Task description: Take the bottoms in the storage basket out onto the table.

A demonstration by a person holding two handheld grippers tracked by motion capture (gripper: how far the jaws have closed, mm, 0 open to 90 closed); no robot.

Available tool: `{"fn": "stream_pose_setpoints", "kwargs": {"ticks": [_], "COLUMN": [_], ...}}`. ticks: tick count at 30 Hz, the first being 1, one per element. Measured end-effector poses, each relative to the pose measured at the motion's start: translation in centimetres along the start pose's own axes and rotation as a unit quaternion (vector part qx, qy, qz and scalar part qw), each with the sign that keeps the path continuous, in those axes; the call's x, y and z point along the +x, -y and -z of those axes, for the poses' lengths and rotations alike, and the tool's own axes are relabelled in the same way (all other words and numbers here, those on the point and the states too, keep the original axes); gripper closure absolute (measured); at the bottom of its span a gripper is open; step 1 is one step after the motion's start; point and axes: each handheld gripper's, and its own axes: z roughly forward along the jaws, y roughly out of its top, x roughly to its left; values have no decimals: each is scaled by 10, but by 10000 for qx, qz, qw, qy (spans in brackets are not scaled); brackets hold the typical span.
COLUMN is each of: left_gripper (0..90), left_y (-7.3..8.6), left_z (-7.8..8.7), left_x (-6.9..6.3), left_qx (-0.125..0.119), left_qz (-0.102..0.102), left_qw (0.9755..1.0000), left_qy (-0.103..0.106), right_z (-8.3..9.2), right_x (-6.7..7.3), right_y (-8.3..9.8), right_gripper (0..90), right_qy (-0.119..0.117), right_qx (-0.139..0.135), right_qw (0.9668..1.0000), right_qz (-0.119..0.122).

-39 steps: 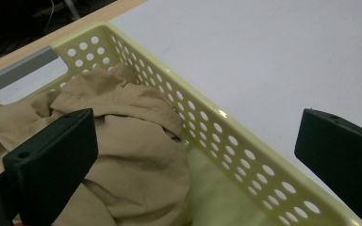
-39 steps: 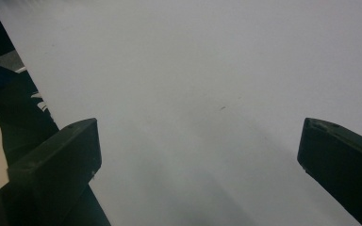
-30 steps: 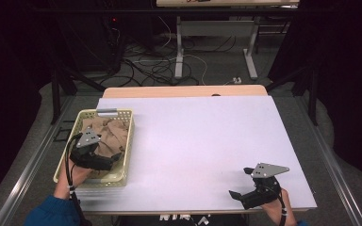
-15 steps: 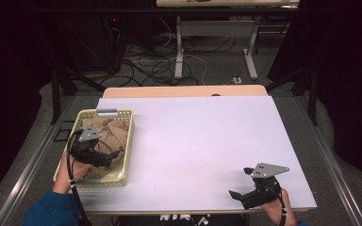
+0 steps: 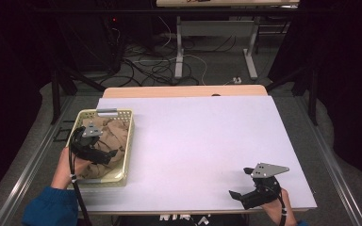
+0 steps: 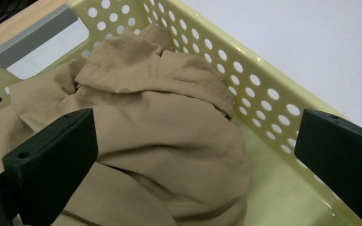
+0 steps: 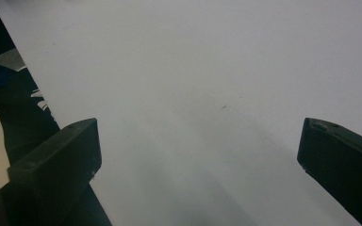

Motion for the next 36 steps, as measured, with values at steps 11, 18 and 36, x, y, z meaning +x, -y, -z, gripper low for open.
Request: {"fn": "stream_pose_setpoints", "kwargs": {"ticks": [11, 18, 36], "left_gripper": [0, 1, 0], "left_y": [2, 4, 11], "left_z": [-9, -18, -37], "left_x": [3, 7, 17], "left_qx": [488, 992, 1887], "left_qz": [-45, -50, 171], "left_qw": [9985, 9941, 9818], "left_qy": [-247, -432, -136], "right_z": [0, 0, 0], "right_x": [0, 0, 0], "right_y": [0, 0, 0], "right_gripper": [0, 1, 1], "right_qy": [-1, -8, 3], "right_qx": [-6, 2, -5], "right_qw": [10000, 10000, 10000], "right_qz": [13, -8, 8]}}
